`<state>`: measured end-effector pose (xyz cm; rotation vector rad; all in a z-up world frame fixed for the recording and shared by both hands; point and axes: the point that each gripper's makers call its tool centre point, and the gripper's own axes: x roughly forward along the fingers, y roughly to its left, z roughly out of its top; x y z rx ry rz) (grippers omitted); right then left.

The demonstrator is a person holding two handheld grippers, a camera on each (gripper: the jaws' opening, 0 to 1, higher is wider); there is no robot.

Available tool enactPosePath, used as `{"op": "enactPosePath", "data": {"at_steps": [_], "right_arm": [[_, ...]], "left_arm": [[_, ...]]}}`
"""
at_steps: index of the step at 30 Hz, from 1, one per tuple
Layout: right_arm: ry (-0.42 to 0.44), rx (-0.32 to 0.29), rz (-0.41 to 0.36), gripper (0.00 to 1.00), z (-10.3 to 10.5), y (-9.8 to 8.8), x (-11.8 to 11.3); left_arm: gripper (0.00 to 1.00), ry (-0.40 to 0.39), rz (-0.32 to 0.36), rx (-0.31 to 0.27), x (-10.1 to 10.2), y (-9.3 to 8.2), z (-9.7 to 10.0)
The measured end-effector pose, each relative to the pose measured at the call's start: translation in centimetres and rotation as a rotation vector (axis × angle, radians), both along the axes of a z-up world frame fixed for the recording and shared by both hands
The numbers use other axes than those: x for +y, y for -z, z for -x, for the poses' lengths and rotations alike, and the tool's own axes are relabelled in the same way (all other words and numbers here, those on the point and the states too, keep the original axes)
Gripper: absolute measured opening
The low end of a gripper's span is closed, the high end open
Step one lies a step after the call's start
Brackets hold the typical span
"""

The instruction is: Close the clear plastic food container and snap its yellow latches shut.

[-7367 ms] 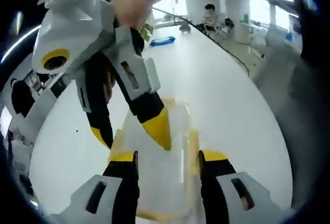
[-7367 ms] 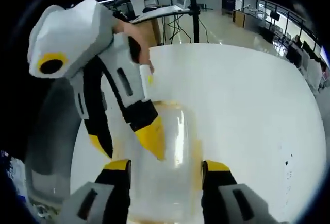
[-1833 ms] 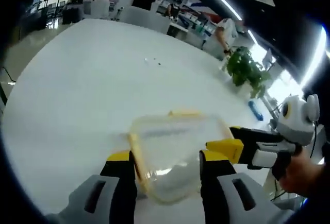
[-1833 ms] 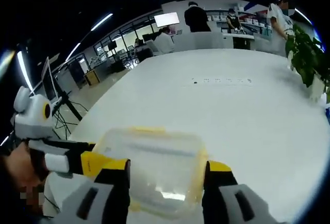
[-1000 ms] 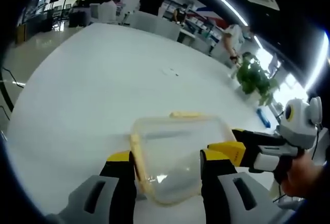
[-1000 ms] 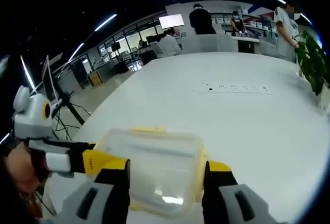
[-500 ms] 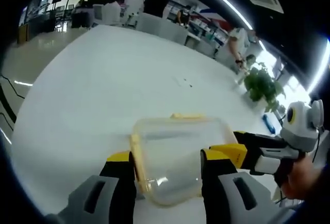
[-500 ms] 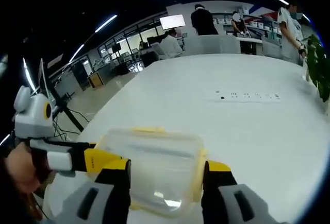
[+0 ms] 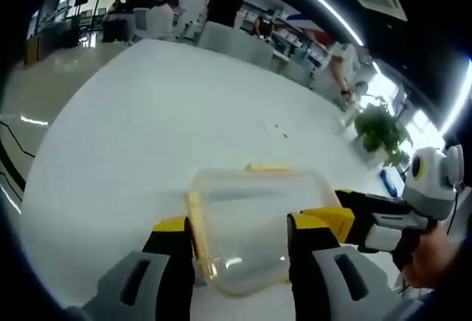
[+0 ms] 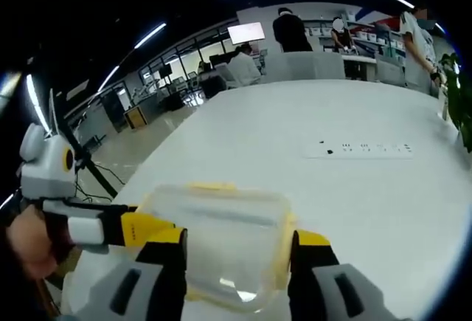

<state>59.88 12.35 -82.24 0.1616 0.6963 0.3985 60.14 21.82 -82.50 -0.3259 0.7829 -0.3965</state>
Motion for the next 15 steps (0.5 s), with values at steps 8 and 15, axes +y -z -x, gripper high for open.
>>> {"op": "enactPosePath", "data": {"at_steps": [8, 15], "right_arm": [[0.008, 0.030, -0.022, 0.56, -0.11, 0.12, 0.00], [-0.001, -0.006, -0.044, 0.70, -0.18, -0.58, -0.36]], "left_arm": [[0.51, -0.003, -0.002, -0.011, 0.16, 0.02, -0.04], [0.64, 0.025, -0.059, -0.036, 0.84, 0.16, 0.18]]}}
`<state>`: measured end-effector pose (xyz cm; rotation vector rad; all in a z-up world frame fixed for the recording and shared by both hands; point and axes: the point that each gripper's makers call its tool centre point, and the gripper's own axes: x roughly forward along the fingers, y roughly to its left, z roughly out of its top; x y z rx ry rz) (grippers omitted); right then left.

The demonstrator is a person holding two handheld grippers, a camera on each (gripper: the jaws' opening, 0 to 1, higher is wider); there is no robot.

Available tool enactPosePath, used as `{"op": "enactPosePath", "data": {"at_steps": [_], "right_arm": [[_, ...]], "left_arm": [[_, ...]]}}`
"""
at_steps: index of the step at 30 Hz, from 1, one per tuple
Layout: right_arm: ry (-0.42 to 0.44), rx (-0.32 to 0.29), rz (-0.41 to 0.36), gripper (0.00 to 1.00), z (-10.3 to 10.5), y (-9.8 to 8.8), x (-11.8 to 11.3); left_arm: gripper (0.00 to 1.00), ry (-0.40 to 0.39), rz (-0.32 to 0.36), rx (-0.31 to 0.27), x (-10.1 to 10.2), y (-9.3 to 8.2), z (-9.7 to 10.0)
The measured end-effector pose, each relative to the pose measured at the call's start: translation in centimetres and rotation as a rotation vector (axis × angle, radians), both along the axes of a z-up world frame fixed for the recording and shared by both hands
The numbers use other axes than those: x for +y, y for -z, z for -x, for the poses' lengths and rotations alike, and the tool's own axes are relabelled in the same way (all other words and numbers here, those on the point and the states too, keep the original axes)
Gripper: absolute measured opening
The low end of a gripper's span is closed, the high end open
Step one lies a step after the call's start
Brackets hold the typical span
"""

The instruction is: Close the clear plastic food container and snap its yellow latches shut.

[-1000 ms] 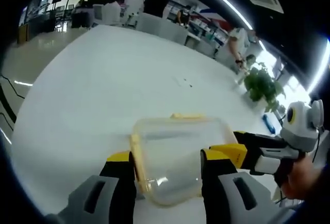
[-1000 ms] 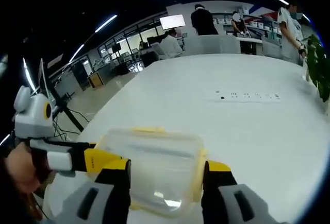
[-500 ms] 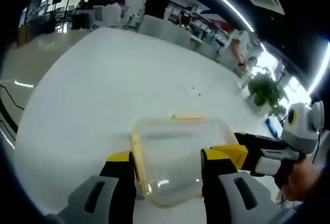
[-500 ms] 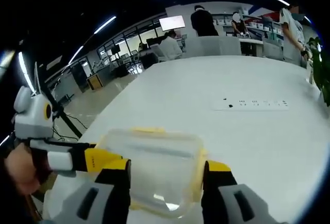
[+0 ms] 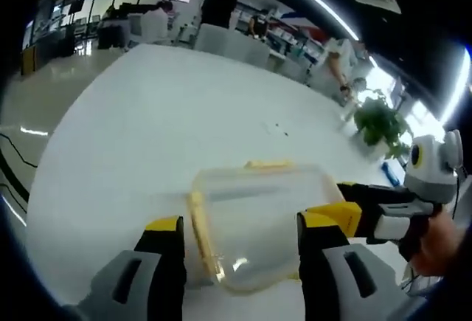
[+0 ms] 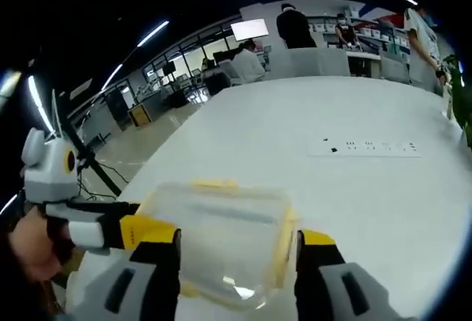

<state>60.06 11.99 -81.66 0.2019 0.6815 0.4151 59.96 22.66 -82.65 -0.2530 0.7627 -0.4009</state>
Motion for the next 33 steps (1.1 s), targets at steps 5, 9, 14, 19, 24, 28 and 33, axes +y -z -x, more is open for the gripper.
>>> {"op": "enactPosePath", "data": {"at_steps": [5, 9, 14, 19, 24, 28, 33], "right_arm": [[-0.043, -0.080, 0.017, 0.93, -0.3, -1.2, 0.3], [-0.100, -0.095, 0.080, 1.00, 0.0, -0.8, 0.5], [-0.104, -0.094, 0.068, 1.00, 0.1, -1.0, 0.5], [-0.115, -0.109, 0.062, 1.00, 0.9, -2.3, 0.6], [-0.131, -0.130, 0.061, 1.00, 2.4, -3.7, 0.5], [-0.143, -0.142, 0.071, 1.00, 4.0, -4.6, 0.3], [-0.150, -0.157, 0.076, 1.00, 6.3, -6.2, -0.6]], "left_arm": [[0.76, -0.062, 0.016, -0.053, 1.8, -0.9, -0.3], [0.97, -0.062, -0.087, -0.093, 3.4, -0.1, -0.5], [0.99, -0.031, -0.100, -0.101, 3.4, -0.3, 0.1], [0.99, -0.022, -0.105, -0.120, 3.6, -1.4, 0.7], [0.99, -0.004, -0.136, -0.153, 3.9, -3.0, 2.0], [0.99, 0.010, -0.164, -0.169, 4.3, -4.5, 3.6], [0.99, 0.022, -0.184, -0.199, 4.8, -7.0, 6.2]]}}
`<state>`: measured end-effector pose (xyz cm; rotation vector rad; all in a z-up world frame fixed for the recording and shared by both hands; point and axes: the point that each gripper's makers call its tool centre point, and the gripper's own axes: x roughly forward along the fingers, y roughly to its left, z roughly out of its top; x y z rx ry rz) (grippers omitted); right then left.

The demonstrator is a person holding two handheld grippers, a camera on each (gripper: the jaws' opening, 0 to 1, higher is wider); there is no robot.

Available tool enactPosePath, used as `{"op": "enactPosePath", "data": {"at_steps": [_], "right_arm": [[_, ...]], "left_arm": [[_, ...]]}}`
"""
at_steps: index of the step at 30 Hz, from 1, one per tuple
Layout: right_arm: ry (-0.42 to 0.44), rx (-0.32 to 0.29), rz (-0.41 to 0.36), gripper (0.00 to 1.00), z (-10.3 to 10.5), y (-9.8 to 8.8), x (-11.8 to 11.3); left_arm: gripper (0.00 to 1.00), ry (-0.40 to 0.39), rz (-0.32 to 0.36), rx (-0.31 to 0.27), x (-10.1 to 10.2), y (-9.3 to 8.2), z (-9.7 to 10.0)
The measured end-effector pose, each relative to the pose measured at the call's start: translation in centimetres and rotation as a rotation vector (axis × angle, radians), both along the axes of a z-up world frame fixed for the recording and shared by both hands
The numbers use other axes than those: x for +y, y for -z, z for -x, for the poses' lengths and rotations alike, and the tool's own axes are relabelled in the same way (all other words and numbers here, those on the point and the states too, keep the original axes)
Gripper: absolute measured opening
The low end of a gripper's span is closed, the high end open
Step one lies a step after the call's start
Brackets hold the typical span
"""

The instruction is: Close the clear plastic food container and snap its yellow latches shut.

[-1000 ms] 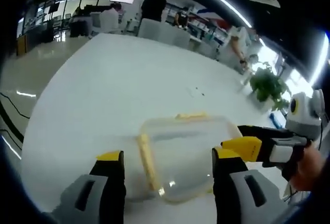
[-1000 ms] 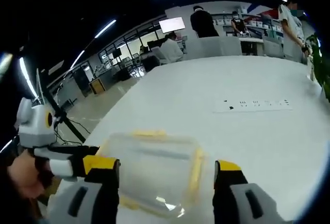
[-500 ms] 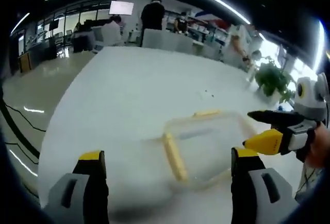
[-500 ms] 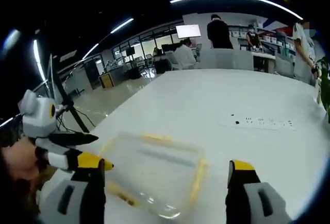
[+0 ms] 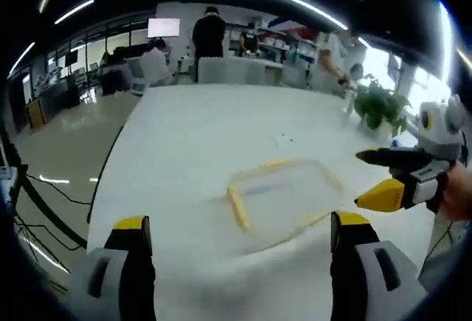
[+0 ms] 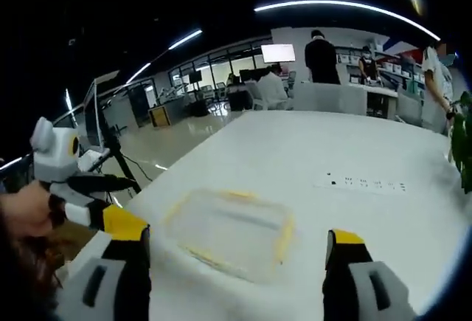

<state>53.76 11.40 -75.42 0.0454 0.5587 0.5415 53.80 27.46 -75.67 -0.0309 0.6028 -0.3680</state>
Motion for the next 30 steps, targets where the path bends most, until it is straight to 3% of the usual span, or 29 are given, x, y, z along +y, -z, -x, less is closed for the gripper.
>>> {"op": "enactPosePath", "data": {"at_steps": [6, 12, 17, 22, 30], "right_arm": [[0.015, -0.036, 0.000, 1.00, 3.0, -2.6, -1.6], [0.022, -0.076, 0.000, 1.00, 7.3, -5.0, -3.6], [0.028, -0.084, 0.001, 1.00, 10.9, -5.5, -5.1], [0.003, -0.079, -0.051, 1.00, 15.6, -6.2, -6.3], [-0.042, -0.068, 0.024, 1.00, 21.5, -6.1, -9.5]], "left_arm": [[0.99, 0.019, -0.023, -0.030, 0.6, -2.4, 3.8], [0.99, 0.028, -0.035, -0.035, 1.3, -3.8, 8.2], [0.99, 0.047, -0.061, -0.033, 1.8, -4.6, 12.1], [0.99, 0.071, -0.070, -0.040, 1.8, -5.2, 16.4], [0.99, 0.130, -0.047, -0.048, 1.0, -5.2, 21.4]]}}
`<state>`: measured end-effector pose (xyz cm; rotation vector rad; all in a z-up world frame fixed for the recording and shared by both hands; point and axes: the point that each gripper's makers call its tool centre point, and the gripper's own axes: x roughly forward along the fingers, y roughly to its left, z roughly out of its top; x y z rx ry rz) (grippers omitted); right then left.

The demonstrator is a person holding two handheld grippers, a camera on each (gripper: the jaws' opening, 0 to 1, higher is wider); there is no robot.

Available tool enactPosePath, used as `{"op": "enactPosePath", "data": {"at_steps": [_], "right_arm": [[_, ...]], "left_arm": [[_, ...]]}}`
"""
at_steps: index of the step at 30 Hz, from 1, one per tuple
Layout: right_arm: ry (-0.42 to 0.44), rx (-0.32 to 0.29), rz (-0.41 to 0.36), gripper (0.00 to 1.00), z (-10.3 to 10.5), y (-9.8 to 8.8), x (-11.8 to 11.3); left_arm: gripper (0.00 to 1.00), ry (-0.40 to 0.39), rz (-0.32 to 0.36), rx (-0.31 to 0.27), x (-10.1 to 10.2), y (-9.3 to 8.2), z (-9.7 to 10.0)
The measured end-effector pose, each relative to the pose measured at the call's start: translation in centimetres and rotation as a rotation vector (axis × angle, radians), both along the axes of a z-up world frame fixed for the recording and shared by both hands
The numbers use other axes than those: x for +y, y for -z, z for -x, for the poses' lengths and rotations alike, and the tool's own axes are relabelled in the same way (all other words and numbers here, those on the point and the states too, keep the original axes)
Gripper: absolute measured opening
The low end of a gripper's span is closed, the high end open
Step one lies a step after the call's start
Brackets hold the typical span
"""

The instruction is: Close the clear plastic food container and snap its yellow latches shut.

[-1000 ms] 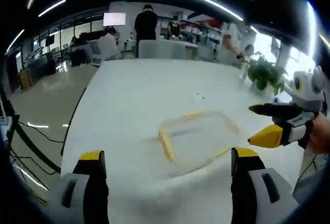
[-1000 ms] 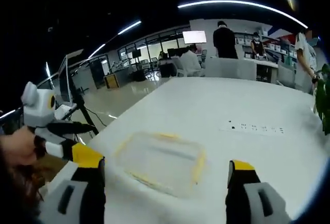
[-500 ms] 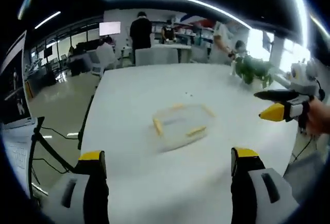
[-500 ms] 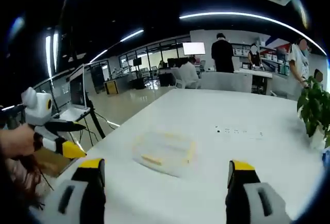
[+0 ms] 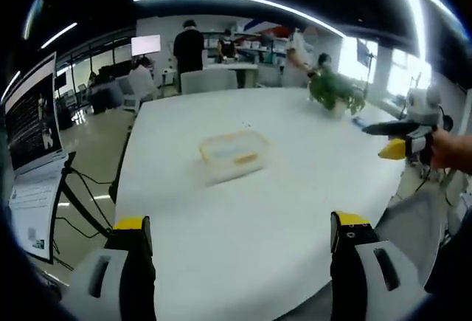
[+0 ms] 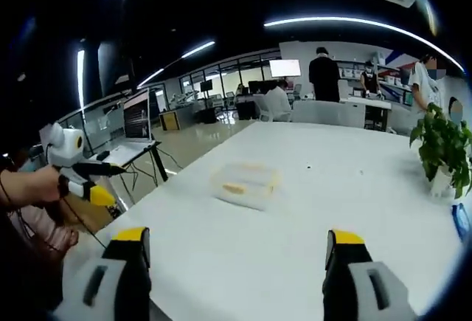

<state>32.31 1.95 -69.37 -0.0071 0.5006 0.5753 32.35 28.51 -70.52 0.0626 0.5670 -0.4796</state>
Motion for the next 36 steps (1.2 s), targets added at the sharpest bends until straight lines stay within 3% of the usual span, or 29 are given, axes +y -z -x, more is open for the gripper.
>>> {"op": "enactPosePath", "data": {"at_steps": [6, 10, 19, 36], "right_arm": [[-0.026, -0.022, 0.055, 1.00, 2.5, -0.1, -2.2], [-0.028, -0.023, 0.032, 1.00, 4.1, -0.1, -4.0], [-0.044, -0.005, 0.061, 1.00, 6.4, 1.2, -7.4], [-0.017, 0.039, 0.048, 1.00, 7.6, 3.0, -8.1]], "left_arm": [[0.99, -0.024, 0.010, -0.017, -0.1, -0.5, 2.1], [0.99, -0.053, 0.008, -0.026, -0.6, -1.0, 3.5], [0.99, -0.063, -0.010, -0.033, -0.5, -0.8, 6.0], [0.99, -0.069, -0.006, -0.012, 0.0, 0.3, 7.3]]}}
